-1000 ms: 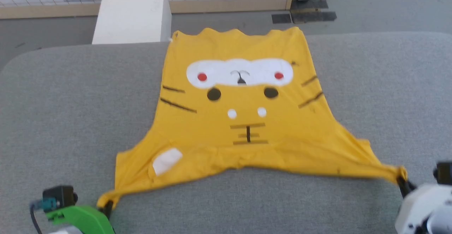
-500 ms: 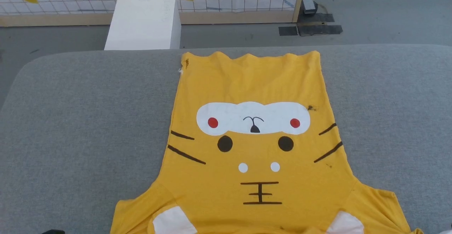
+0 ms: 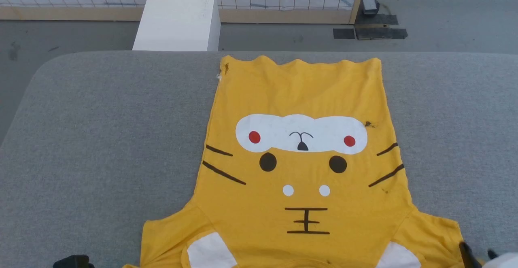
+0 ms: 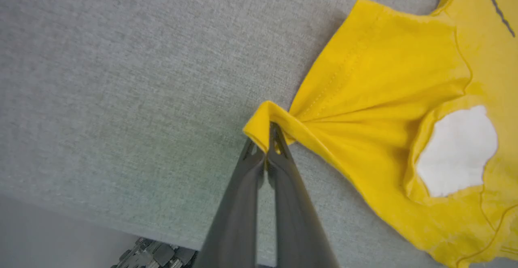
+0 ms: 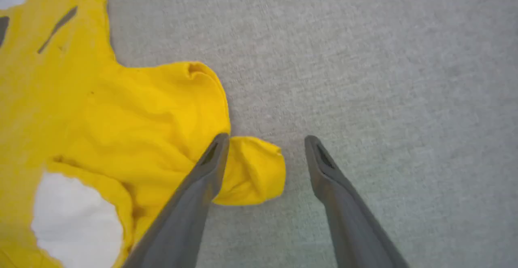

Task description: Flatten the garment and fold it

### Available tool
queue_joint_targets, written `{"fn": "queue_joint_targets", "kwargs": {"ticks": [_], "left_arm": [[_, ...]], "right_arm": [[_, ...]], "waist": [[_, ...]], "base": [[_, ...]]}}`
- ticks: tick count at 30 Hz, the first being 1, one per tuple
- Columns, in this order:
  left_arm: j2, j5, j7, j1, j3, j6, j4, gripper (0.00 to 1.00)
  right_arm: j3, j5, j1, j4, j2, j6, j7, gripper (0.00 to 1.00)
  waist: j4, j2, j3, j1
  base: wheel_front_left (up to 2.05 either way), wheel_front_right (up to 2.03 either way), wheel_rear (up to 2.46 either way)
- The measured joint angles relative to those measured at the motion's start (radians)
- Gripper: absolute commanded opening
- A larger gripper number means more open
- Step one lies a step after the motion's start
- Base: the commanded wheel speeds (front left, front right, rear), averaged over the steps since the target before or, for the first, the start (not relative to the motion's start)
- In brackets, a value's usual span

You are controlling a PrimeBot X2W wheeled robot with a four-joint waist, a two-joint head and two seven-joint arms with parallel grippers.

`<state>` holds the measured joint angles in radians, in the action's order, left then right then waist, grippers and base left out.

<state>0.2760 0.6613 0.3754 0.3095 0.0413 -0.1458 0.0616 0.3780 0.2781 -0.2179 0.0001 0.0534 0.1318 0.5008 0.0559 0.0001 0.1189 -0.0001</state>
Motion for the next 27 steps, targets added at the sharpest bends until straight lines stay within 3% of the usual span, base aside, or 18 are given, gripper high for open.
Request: {"fn": "queue_joint_targets", "kwargs": {"ticks": [8,12,15,20,27], "left_arm": [[-0.003,-0.003,-0.001,-0.026,0.027,0.005,0.030,0.00],[-0.007,-0.004,0.002,-0.044,0.042,0.014,0.050,0.00],[-0.011,-0.007,0.002,-0.066,0.056,0.022,0.062,0.00],[-0.023,-0.011,-0.001,-0.115,0.081,0.033,0.082,0.00],[-0.058,-0.018,-0.034,-0.194,0.121,0.061,0.081,0.00]], "right_arm": [[-0.022,-0.031,0.140,-0.109,-0.003,0.000,-0.222,1.00],[-0.041,-0.060,0.271,-0.086,0.002,0.000,-0.329,1.00],[-0.061,-0.071,0.389,-0.007,0.046,0.000,-0.361,1.00],[-0.063,-0.079,0.618,0.160,0.112,0.000,-0.351,1.00],[-0.061,-0.162,0.906,0.374,0.203,0.000,-0.189,1.00]], "waist": [[0.028,0.0000,0.008,0.0000],[0.054,0.0000,0.019,0.0000],[0.075,0.0000,0.035,0.0000],[0.109,0.0000,0.085,0.0000],[0.163,0.0000,0.189,0.0001]], "base": [[0.00,0.00,0.00],[0.00,0.00,0.00],[0.00,0.00,0.00],[0.00,0.00,0.00],[0.00,0.00,0.00]]}}
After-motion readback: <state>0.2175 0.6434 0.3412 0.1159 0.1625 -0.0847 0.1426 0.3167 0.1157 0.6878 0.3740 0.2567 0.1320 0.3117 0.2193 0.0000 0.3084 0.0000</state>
